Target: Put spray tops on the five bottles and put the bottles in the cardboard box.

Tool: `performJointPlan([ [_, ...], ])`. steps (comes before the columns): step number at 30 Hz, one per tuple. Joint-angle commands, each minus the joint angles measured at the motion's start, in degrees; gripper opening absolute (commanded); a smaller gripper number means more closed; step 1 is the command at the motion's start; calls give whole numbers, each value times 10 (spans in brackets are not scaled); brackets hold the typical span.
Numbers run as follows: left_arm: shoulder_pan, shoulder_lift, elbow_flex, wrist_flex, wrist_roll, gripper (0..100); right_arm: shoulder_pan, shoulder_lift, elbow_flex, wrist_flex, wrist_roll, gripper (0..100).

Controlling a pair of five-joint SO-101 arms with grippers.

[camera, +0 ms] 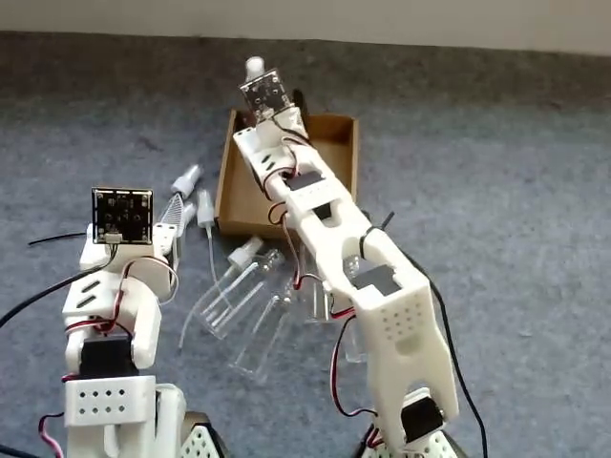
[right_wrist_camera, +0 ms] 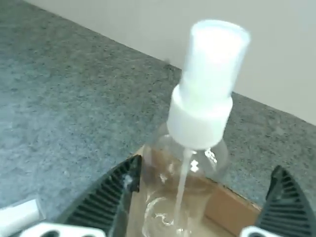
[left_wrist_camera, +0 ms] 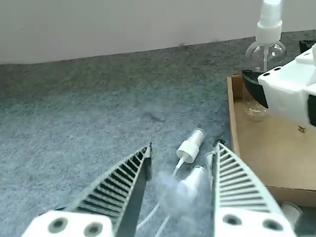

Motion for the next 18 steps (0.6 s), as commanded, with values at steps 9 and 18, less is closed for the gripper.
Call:
performJointPlan([
  [9, -5, -3, -3, -11, 5, 183, -5, -68, -25, 4, -28, 343],
  [18, -5, -3, -3, -11, 5, 183, -7, -151, -26, 44, -33, 343],
])
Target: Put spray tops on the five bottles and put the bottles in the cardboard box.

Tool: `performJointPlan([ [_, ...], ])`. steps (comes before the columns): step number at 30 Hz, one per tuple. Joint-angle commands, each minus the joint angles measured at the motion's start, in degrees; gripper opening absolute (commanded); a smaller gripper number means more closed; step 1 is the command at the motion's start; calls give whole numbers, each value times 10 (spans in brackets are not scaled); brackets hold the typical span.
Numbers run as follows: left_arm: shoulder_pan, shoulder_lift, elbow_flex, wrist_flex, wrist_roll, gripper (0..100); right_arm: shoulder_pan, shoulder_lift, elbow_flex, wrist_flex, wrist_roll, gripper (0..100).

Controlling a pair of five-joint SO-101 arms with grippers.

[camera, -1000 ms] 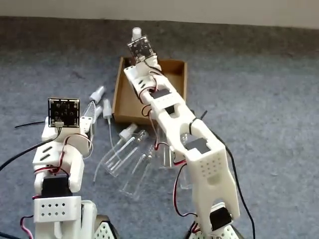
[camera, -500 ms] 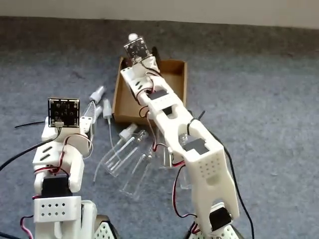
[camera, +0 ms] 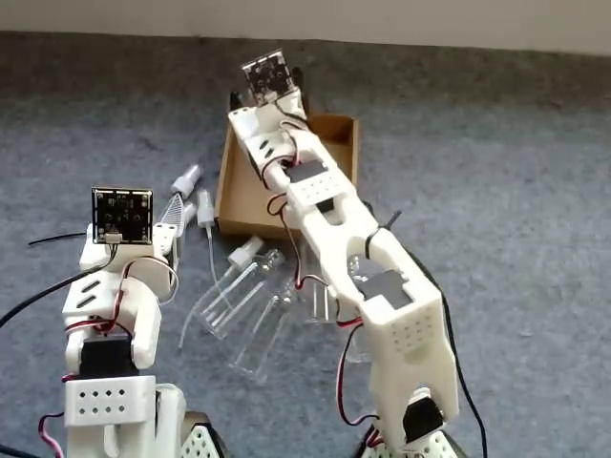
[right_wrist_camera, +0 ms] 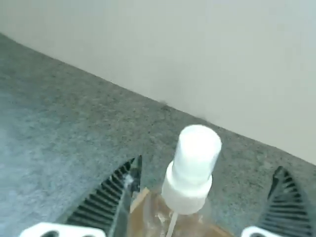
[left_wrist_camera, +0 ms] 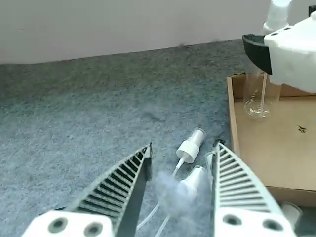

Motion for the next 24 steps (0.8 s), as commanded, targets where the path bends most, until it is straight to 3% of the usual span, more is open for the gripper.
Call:
performJointPlan([
  [1, -5, -3, -3, -11, 5, 183, -7, -86, -26, 36, -8, 343],
  [6, -5, -3, -3, -11, 5, 183, -22, -196, -25, 135, -8, 343],
  [16, 7, -1, -3, -9, 6, 182, -73, -458, -16, 480, -4, 302],
  [24, 7, 1, -3, -8, 6, 178, -54, -667, 167, 654, -4, 274],
])
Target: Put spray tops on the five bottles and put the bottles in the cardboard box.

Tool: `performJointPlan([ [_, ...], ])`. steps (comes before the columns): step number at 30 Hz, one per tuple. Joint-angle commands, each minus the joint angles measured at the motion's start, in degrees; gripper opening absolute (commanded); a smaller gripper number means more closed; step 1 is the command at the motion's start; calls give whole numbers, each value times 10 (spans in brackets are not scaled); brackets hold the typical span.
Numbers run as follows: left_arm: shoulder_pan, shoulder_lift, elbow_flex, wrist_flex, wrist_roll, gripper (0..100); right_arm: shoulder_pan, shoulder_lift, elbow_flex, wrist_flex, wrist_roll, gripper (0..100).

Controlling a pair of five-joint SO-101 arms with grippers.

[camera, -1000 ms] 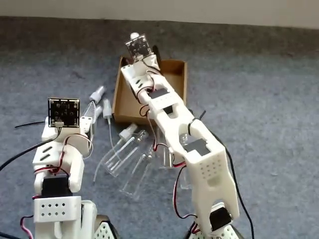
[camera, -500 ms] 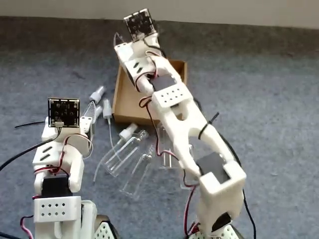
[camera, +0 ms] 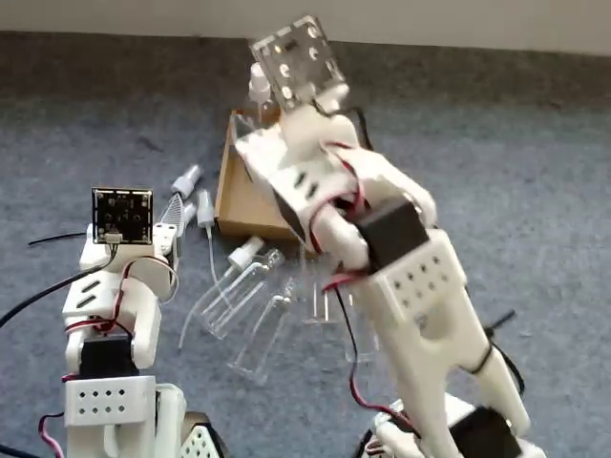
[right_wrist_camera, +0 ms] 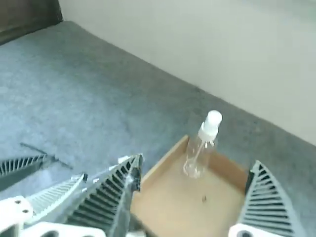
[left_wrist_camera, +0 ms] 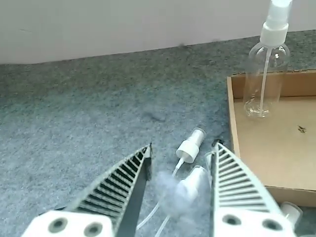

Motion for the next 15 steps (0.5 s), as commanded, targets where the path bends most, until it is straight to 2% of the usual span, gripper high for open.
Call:
performJointPlan([
  [1, 7, 1, -3, -8, 6, 178, 9, -112, 103, 44, -2, 274],
  [4, 7, 1, -2, -8, 6, 178, 39, -182, 204, 45, -2, 270],
  [9, 7, 1, -1, -8, 6, 178, 145, -203, 325, 46, -1, 272],
  [15, 7, 1, -1, -8, 6, 178, 163, -149, 395, 46, 15, 275],
])
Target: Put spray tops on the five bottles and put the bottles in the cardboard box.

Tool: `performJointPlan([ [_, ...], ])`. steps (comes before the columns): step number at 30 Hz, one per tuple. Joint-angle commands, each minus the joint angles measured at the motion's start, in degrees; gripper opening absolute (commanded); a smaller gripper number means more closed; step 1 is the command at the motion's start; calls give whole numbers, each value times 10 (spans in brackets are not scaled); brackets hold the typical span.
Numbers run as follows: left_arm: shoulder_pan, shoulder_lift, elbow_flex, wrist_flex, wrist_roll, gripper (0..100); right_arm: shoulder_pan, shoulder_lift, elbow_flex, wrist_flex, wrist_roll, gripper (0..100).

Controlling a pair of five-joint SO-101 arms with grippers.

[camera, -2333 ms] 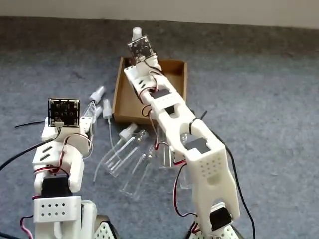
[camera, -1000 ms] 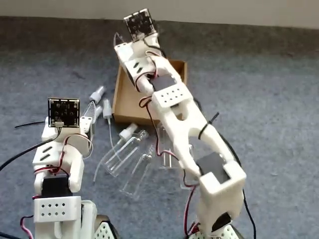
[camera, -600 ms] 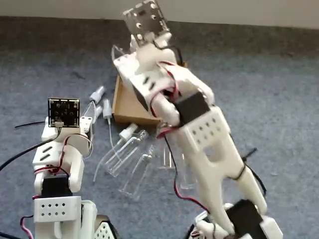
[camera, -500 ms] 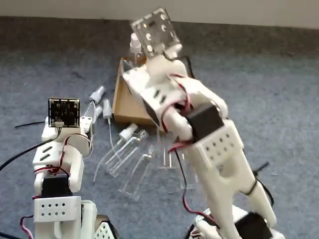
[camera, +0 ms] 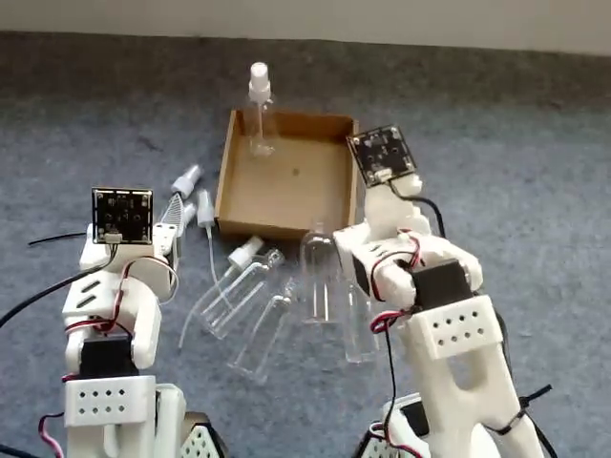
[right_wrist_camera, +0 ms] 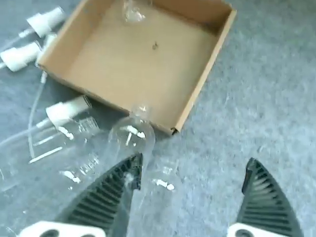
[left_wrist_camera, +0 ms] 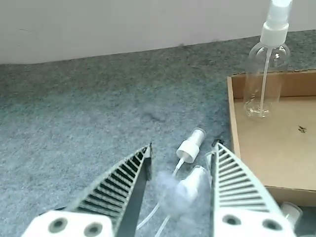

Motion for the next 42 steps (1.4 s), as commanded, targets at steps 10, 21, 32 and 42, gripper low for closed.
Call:
performJointPlan([
  [10, 7, 0, 7, -11, 6, 178, 8, 117, 92, -39, 7, 275],
  [21, 7, -3, 7, -9, 6, 178, 6, 262, 78, -96, -33, 272],
  [32, 7, -3, 7, -9, 6, 178, 70, 308, 44, -111, -22, 46],
  [42, 7, -3, 7, -8, 6, 178, 125, 473, -227, -61, 65, 18],
])
